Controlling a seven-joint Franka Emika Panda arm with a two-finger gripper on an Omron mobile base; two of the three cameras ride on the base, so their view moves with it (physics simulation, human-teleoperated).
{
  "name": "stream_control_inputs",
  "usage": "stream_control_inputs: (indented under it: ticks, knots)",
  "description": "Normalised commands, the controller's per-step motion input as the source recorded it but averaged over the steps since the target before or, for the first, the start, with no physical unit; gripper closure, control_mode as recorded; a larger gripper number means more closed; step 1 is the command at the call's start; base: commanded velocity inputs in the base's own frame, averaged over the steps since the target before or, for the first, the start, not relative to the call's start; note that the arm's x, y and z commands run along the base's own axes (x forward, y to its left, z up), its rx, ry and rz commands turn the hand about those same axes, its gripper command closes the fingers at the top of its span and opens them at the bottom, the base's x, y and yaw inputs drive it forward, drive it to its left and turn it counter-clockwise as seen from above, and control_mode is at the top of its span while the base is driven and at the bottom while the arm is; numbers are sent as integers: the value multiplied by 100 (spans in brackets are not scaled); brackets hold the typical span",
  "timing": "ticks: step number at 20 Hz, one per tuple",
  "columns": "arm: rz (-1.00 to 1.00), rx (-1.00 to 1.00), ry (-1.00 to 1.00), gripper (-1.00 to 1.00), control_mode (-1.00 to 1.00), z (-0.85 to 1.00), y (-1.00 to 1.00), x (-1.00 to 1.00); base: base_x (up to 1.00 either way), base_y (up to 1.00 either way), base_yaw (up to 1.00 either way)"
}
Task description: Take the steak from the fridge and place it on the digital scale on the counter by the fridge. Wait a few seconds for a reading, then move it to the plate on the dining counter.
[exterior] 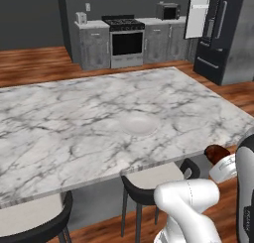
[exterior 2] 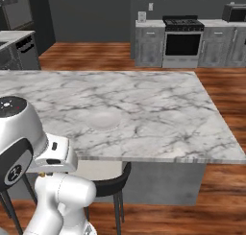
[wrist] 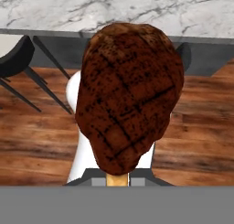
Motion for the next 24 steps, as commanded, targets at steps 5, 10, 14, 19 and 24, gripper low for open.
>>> stream_control_inputs:
  ticks: [5, 10, 14, 19, 24]
  knots:
    - [0, 0, 0, 100, 100, 0, 0, 0, 7, 0, 0]
    - [0, 0, 0, 100, 100, 0, 0, 0, 0, 0, 0]
    - [0, 0, 0, 100, 100, 0, 0, 0, 3, 0, 0]
    - [0, 0, 22, 100, -100, 0, 9, 79, 0, 0, 0]
    - [0, 0, 33, 100, -100, 0, 17, 100, 0, 0, 0]
